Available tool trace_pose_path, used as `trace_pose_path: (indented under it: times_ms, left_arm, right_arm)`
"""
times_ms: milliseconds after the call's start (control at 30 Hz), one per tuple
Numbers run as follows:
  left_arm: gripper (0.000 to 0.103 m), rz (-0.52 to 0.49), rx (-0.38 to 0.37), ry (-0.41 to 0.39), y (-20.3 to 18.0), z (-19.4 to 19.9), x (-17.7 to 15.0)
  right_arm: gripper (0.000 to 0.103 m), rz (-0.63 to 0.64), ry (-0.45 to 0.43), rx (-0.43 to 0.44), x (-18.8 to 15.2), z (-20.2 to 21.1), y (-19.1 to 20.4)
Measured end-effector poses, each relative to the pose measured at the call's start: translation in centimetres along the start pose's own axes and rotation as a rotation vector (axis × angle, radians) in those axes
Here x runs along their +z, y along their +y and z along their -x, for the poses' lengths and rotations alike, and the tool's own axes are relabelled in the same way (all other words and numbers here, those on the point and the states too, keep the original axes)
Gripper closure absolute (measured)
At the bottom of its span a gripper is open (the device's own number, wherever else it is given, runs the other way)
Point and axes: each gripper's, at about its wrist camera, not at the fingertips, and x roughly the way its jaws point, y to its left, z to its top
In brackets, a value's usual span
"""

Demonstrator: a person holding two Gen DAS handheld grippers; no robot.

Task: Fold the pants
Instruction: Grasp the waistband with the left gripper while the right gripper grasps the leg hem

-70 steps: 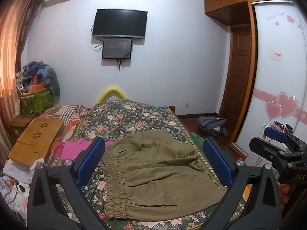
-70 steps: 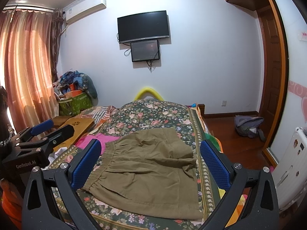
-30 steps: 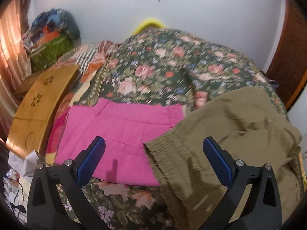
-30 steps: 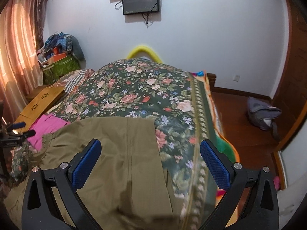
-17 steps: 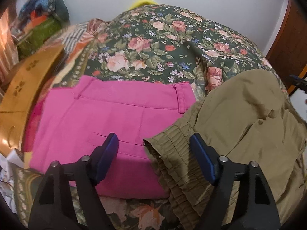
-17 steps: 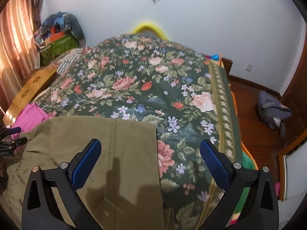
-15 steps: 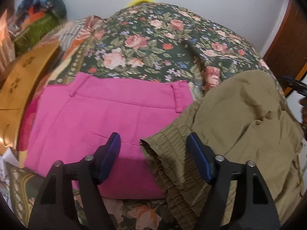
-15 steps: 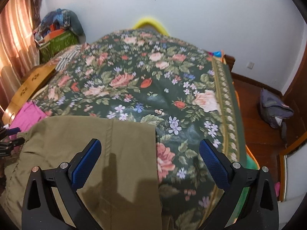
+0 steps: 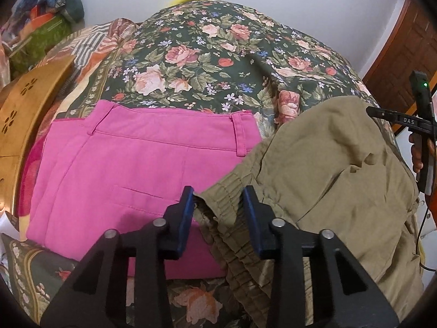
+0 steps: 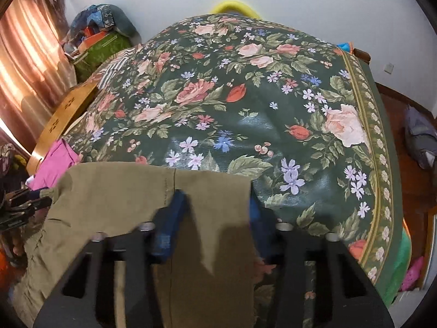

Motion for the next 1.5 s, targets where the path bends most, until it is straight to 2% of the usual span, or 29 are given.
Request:
trace_pose_path:
  times_ms: [33, 67, 200, 300, 633, 867, 1200, 1500]
  left_arm:
    - [0.072, 0.004, -0.002, 0.0, 0.1, 0.1, 0.0]
    - [0.075, 0.006, -0.003, 0.0, 0.2, 0.4, 0.1]
    - [0.087, -0.011, -0.01, -0.016, 0.1, 1.5, 0.1]
    - [0.095, -0.025, -0.007, -0.04, -0.4, 2.7, 0.4]
    - [0.097, -0.056, -0.012, -0.141, -1.5, 6.2, 3.6]
    - [0.097, -0.086, -0.032, -0.214, -2.9, 9.9, 4.7]
    - [0.097, -0.128, -0.08, -0.27, -5.1, 15.8, 2.1]
    - [0.097, -0.163, -0.117, -0.285, -6.9, 20.6, -2.4]
  right_arm:
    - [0.076, 0.008, -0.007, -0.016, -0.1, 0.1, 0.2]
    - [0.088, 0.009, -0.011, -0.024, -0.1, 0.2, 0.4]
    - [0.095, -0.021, -0.054, -0.009, -0.3, 1.3, 0.3]
    - [0.096, -0.017, -0.095, -0.02, -0.2, 2.6, 0.7]
    - [0.097, -0.029, -0.278, -0.084, 1.8, 8.5, 2.2]
    - [0.097, -0.035, -0.355, -0.057, 1.7, 12.4, 2.8]
    - [0.097, -0.039, -0.411, -0.014, -3.4, 19.4, 5.0]
    - [0.097, -0.065, -0.414, 0.016, -9.1, 23.7, 6.5]
